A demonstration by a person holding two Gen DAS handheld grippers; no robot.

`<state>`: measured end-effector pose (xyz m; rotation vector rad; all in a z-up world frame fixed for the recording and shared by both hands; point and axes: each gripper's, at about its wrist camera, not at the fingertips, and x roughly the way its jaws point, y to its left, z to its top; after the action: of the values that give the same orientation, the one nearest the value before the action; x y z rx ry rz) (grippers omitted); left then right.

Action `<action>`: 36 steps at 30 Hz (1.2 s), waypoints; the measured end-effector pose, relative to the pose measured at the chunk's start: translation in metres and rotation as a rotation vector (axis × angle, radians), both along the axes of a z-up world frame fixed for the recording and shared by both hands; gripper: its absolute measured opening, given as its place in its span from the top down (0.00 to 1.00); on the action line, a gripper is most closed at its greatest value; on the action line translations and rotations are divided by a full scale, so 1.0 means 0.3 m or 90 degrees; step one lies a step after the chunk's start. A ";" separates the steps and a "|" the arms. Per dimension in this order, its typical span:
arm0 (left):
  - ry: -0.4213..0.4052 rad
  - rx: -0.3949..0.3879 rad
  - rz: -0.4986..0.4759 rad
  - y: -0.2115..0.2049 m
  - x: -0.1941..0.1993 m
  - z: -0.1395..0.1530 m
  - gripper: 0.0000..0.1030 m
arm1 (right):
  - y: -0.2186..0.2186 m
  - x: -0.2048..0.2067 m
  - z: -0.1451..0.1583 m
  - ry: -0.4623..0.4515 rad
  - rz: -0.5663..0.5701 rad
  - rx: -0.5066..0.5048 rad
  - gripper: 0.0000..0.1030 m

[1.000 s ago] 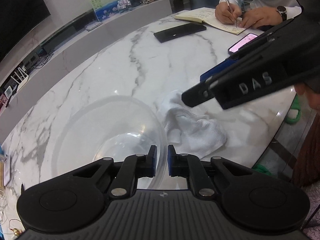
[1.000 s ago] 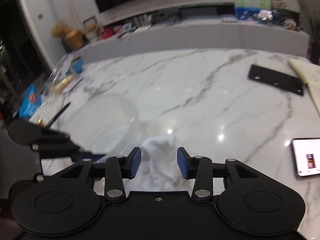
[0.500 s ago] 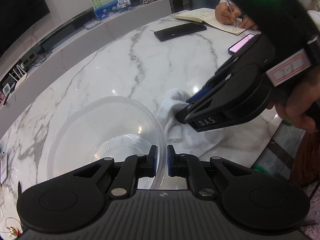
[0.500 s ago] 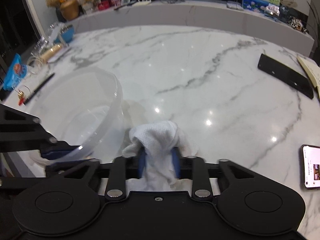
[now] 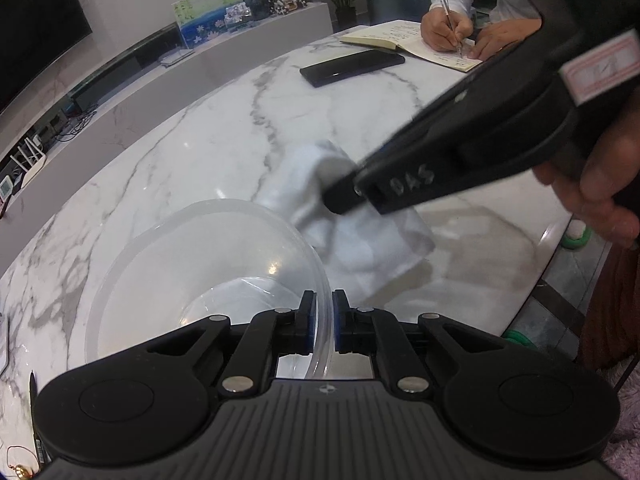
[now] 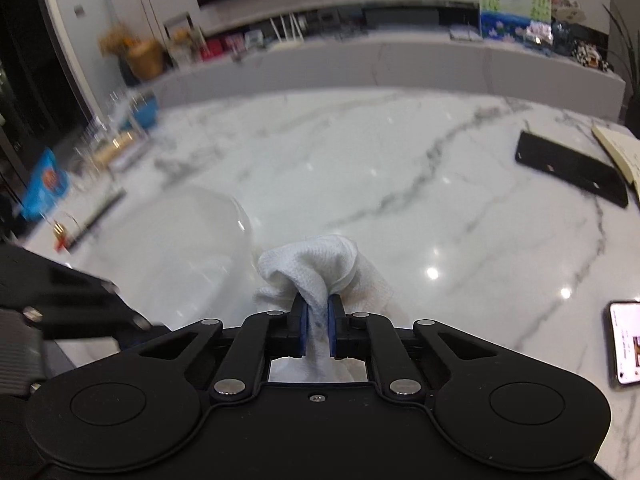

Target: Clean bowl

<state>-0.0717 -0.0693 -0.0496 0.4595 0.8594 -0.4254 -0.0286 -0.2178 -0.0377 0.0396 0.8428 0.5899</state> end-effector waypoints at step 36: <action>0.011 -0.110 0.268 0.324 0.082 0.224 0.64 | 0.034 0.002 -0.025 0.036 0.021 -0.038 0.92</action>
<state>-0.0472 0.0277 0.0177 0.1088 0.9008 -0.1135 -0.0279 -0.2077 -0.0451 -0.0122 0.9179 0.5967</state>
